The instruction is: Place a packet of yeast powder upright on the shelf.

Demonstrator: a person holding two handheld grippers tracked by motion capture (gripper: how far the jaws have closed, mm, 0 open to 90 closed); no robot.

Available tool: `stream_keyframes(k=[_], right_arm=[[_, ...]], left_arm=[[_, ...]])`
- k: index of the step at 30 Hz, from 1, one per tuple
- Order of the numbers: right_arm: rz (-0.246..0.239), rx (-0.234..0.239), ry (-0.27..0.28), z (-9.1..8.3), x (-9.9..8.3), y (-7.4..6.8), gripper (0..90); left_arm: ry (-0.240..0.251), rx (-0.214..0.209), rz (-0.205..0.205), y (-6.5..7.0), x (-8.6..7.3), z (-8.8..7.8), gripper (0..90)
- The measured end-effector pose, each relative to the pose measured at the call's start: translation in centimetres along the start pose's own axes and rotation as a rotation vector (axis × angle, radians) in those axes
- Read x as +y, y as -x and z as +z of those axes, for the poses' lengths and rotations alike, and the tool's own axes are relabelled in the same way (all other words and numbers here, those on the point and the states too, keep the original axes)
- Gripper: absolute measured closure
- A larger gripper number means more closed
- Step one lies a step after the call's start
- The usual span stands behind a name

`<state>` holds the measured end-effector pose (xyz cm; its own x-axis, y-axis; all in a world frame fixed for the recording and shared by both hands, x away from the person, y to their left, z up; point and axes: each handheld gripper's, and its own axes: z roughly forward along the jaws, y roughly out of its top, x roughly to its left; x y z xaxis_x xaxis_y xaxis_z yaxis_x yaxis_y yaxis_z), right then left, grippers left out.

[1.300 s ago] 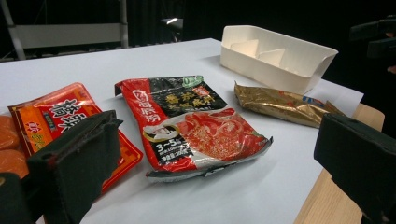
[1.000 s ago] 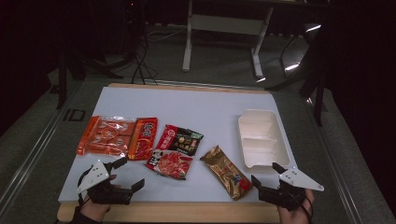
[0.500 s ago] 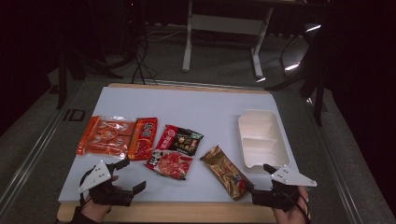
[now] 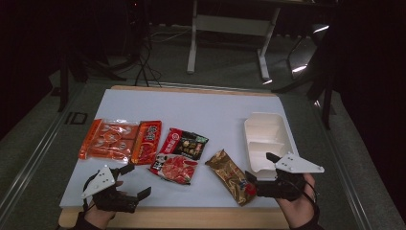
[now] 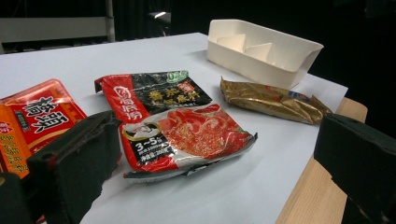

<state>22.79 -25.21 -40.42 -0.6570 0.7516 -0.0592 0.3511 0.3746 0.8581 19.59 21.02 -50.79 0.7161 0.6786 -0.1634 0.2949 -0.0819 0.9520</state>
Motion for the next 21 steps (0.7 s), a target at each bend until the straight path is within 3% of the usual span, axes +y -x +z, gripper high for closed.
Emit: stream_keyframes(k=[4, 5, 10, 21], right_arm=[[-0.025, 0.009, -0.009, 0.7, 0.8, 0.0, 10.0], [-0.019, 0.038, -0.013, 1.4, 1.3, 0.2, 10.1], [-0.042, 0.069, -0.045, 3.2, 2.2, 0.5, 12.5], [-0.041, 0.070, -0.090, 7.5, 3.3, 0.7, 19.1]], left_arm=[[0.000, 0.000, 0.000, 0.0, 0.0, 0.0, 0.9], [0.000, 0.000, -0.001, 0.0, 0.0, 0.0, 0.9], [-0.002, -0.002, 0.002, 0.0, 0.0, 0.0, 0.9], [-0.010, -0.003, 0.008, -0.1, 0.0, 0.1, 0.9]])
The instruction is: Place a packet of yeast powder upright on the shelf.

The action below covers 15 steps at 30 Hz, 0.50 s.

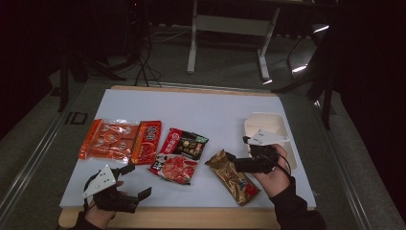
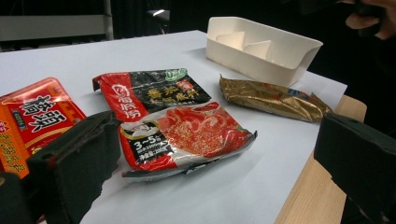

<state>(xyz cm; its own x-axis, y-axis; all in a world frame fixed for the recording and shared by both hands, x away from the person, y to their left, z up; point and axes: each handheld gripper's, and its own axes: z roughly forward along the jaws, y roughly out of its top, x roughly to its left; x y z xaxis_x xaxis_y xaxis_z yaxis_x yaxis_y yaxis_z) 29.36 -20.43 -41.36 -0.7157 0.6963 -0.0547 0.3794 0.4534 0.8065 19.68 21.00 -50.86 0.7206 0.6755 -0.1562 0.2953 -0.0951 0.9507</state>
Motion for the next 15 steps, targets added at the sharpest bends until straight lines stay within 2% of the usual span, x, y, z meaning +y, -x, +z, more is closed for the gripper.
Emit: stream_keyframes(k=[3, 7, 10, 13, 15], right_arm=[[-0.002, -0.006, -0.020, 1.1, 0.1, 0.0, 20.7], [0.028, 0.001, -0.035, 2.5, 0.2, 0.3, 22.7], [0.031, -0.016, -0.061, 3.7, 0.1, 0.5, 23.7], [0.049, -0.001, -0.091, 4.9, -0.2, 0.8, 25.2], [0.042, -0.008, -0.116, 5.6, -0.3, 0.9, 25.2]], left_arm=[[-0.001, 0.001, -0.004, -0.1, 0.0, 0.0, 0.9], [-0.001, -0.001, -0.004, 0.0, 0.0, 0.0, 0.9], [-0.002, -0.002, -0.004, 0.0, 0.0, 0.0, 0.9], [-0.002, -0.003, -0.007, 0.0, 0.0, 0.1, 0.9], [-0.005, -0.003, -0.007, -0.1, 0.0, 0.1, 0.9]])
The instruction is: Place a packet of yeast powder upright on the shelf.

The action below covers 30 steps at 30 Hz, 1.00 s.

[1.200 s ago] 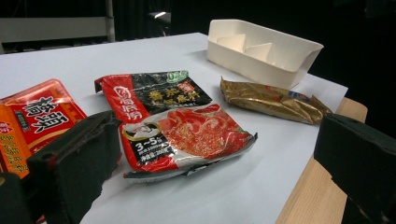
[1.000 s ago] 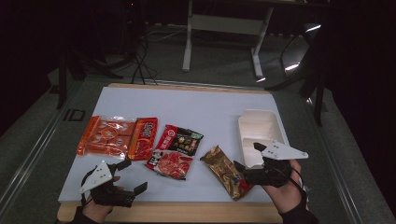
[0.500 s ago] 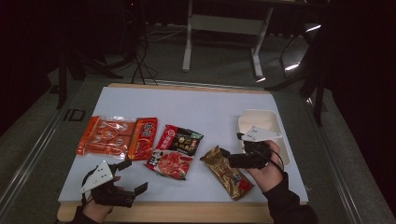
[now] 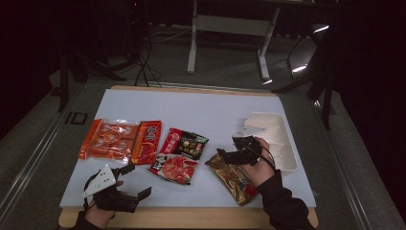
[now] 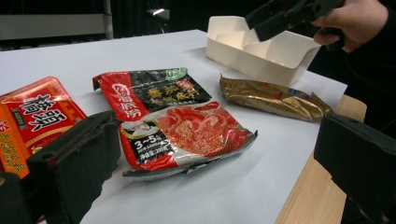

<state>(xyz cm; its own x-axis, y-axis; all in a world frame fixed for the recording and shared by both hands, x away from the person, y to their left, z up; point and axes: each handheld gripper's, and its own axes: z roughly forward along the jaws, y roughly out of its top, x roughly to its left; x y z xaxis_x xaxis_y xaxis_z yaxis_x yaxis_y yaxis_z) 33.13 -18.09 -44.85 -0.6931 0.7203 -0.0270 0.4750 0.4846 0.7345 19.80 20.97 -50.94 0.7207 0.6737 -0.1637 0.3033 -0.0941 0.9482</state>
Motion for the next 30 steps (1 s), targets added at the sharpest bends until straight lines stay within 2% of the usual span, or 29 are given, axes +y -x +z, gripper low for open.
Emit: stream_keyframes(k=[4, 8, 11, 16, 19, 21, 23, 28, 30], right_arm=[[0.013, -0.013, -0.029, 1.2, -0.1, 0.4, 28.6], [0.028, -0.008, -0.062, 2.3, -0.4, 0.7, 31.7], [0.019, -0.015, -0.100, 3.3, -0.7, 0.7, 33.0], [0.031, -0.011, -0.158, 4.8, -1.2, 0.7, 36.2], [0.029, -0.028, -0.186, 5.6, -1.3, 0.8, 38.7], [0.031, -0.020, -0.189, 5.8, -1.3, 0.7, 39.3], [0.033, -0.042, -0.216, 6.6, -1.3, 0.6, 40.8], [0.058, -0.061, -0.253, 7.4, -1.8, 0.8, 41.0], [0.084, -0.052, -0.273, 7.6, -2.0, 1.0, 41.0]], left_arm=[[-0.004, 0.000, 0.001, 0.0, 0.0, 0.0, 0.9], [-0.003, -0.002, -0.002, 0.0, 0.0, 0.1, 0.9], [-0.006, -0.004, -0.003, -0.1, 0.0, 0.1, 0.9], [-0.008, -0.005, -0.004, -0.1, 0.0, 0.1, 0.9], [-0.006, -0.006, -0.007, -0.1, 0.0, 0.1, 0.9], [-0.010, -0.007, -0.005, -0.1, 0.0, 0.1, 0.9], [-0.007, -0.008, -0.007, -0.1, 0.0, 0.1, 0.9], [-0.009, -0.009, -0.007, -0.1, 0.0, 0.1, 0.9], [-0.008, -0.010, -0.008, -0.1, 0.0, 0.1, 0.9]])
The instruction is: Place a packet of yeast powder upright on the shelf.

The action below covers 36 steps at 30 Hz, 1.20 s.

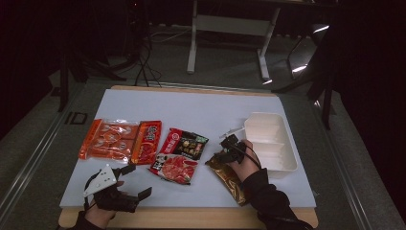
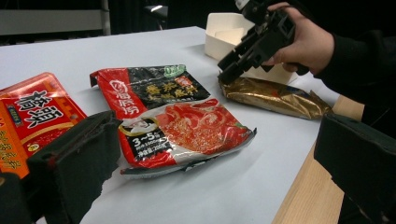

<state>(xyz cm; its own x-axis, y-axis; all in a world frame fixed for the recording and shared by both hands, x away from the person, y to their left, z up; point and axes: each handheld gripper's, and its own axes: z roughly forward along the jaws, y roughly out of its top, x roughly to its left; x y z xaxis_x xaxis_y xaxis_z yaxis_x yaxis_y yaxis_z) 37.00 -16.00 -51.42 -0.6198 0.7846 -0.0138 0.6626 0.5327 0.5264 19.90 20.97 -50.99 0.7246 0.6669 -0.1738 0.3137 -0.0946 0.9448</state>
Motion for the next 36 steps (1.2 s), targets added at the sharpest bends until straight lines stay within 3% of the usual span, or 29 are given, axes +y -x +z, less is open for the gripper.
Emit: stream_keyframes(k=[8, 13, 23, 25, 28, 36], right_arm=[[0.012, 0.032, -0.046, 0.8, -0.5, -0.2, 49.1], [-0.016, 0.015, -0.055, 0.7, -0.5, -0.3, 68.3], [-0.109, 0.024, -0.110, 0.6, 0.3, -0.9, 88.0], [-0.134, 0.014, -0.093, 0.3, 0.2, -1.1, 88.6], [-0.135, 0.022, -0.061, -0.8, 0.3, -1.0, 88.8], [-0.090, 0.080, 0.043, -4.2, 0.4, 0.1, 89.0]], left_arm=[[-0.009, -0.002, 0.005, 0.1, 0.0, 0.1, 0.9], [-0.014, -0.002, 0.008, 0.1, -0.1, 0.2, 0.9], [-0.022, -0.002, 0.008, 0.1, -0.1, 0.3, 0.9], [-0.026, -0.002, 0.013, 0.2, -0.1, 0.3, 0.9], [-0.019, -0.004, 0.004, 0.0, -0.1, 0.3, 0.9], [-0.024, -0.001, 0.009, 0.1, -0.1, 0.4, 0.9]])
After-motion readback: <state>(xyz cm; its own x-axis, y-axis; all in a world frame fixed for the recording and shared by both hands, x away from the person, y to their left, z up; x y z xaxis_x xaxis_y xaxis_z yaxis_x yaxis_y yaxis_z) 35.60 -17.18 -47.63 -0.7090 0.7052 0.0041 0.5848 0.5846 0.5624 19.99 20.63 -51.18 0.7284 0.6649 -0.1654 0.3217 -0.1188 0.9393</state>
